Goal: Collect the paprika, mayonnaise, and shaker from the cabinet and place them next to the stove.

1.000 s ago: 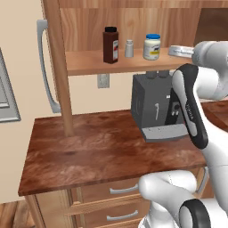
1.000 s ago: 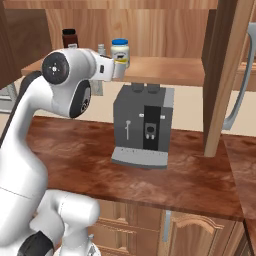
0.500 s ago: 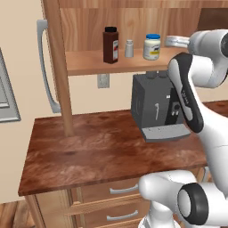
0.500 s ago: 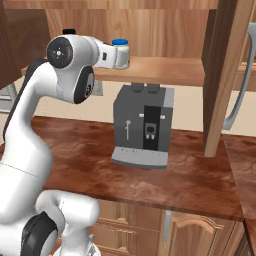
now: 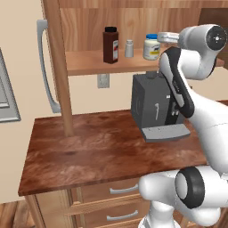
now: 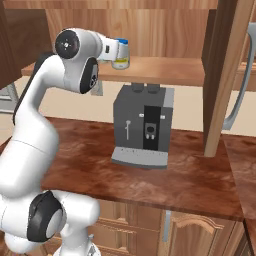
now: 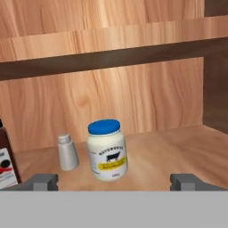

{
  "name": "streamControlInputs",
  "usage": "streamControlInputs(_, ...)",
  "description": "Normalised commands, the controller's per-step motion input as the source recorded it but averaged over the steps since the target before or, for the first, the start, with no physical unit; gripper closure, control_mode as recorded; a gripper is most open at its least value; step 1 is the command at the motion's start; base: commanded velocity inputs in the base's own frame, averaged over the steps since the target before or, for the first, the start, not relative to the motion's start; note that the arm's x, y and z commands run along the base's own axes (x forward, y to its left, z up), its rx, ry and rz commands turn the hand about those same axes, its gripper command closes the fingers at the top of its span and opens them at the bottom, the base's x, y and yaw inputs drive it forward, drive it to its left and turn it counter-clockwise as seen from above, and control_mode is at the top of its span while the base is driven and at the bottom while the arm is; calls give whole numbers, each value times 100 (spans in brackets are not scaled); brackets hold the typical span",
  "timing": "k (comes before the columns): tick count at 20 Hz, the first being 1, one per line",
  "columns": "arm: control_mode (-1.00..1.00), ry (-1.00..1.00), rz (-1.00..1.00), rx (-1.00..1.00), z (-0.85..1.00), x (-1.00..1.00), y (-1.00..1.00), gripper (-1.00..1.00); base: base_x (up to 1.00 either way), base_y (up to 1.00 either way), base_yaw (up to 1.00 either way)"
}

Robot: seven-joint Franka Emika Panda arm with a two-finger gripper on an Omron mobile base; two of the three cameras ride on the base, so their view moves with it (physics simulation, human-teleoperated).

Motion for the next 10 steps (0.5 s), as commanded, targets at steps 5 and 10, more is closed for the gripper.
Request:
streamControlInputs(5,-100,0,8,0,0,53,0,-100,0,0,0)
streamControlInputs(10,-100,0,13,0,0,51,0,-100,0,0,0)
